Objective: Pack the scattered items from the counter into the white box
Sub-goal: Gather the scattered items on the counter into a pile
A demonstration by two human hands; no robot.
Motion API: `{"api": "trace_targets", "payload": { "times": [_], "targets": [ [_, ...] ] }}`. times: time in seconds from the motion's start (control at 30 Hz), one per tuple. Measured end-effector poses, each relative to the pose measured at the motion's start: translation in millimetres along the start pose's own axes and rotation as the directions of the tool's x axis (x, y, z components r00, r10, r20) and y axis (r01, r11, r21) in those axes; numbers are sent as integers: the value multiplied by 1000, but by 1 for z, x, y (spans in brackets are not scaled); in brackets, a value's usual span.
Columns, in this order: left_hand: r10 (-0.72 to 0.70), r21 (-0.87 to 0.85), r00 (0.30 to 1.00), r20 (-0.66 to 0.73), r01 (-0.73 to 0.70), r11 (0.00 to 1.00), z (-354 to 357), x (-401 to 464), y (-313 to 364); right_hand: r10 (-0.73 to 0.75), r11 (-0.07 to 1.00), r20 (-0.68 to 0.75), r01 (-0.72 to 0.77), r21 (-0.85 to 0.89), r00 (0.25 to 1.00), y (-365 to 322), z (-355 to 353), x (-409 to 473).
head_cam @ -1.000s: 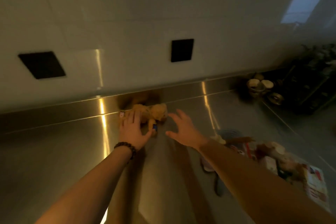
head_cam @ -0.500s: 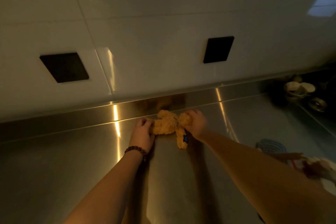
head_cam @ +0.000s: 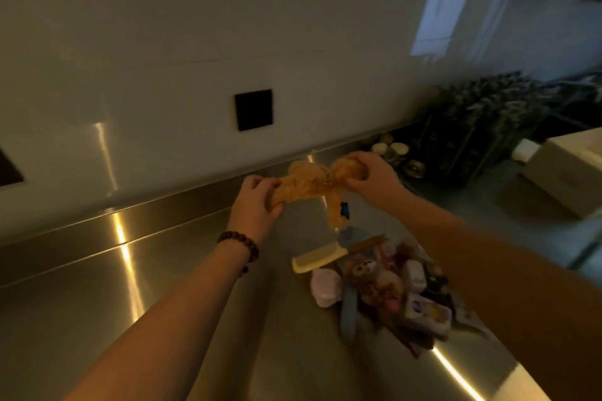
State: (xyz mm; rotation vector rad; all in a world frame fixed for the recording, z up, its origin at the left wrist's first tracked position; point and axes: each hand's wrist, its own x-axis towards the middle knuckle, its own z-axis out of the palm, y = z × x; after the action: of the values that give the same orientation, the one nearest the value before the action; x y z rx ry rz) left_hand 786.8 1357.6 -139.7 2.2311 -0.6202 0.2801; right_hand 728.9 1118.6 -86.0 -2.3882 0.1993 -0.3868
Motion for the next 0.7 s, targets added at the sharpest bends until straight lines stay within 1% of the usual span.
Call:
{"api": "trace_targets", "payload": {
  "times": [0.1, 0.2, 0.3, 0.37, 0.47, 0.53, 0.6, 0.63, 0.7],
  "targets": [
    [74, -17, 996, 51, -74, 997, 40, 19, 54, 28, 999, -56, -30, -35, 998, 43, -59, -2],
    [123, -28, 988, 97, -120, 992, 88, 40, 98, 95, 993, -97, -101, -58, 991, 99, -102, 1],
    [111, 2, 980, 164, -113, 994, 140, 58, 125, 163, 985, -88, -166, -34, 983, 158, -121, 6],
    [57, 40, 972, 230, -68, 997, 173, 65, 134, 181, 983, -71, -183, -19, 981, 192, -120, 7],
    [-99, 164, 941, 325, 47, 985, 217, 67, 135, 214, 977, 6, -214, -11, 977, 237, -105, 4],
    [-210, 266, 900, 383, 111, 958, 237, 64, 130, 239, 971, 128, -236, -41, 963, 259, -94, -2],
    [-279, 340, 839, 468, 120, 933, 247, 60, 124, 253, 967, 273, -232, -108, 928, 276, -86, -11],
    [-301, 364, 797, 524, 109, 925, 249, 59, 122, 244, 967, 324, -204, -155, 914, 282, -83, -15],
    [-331, 392, 721, 608, 90, 915, 250, 59, 121, 207, 968, 362, -138, -208, 909, 289, -81, -21]
  ]
}}
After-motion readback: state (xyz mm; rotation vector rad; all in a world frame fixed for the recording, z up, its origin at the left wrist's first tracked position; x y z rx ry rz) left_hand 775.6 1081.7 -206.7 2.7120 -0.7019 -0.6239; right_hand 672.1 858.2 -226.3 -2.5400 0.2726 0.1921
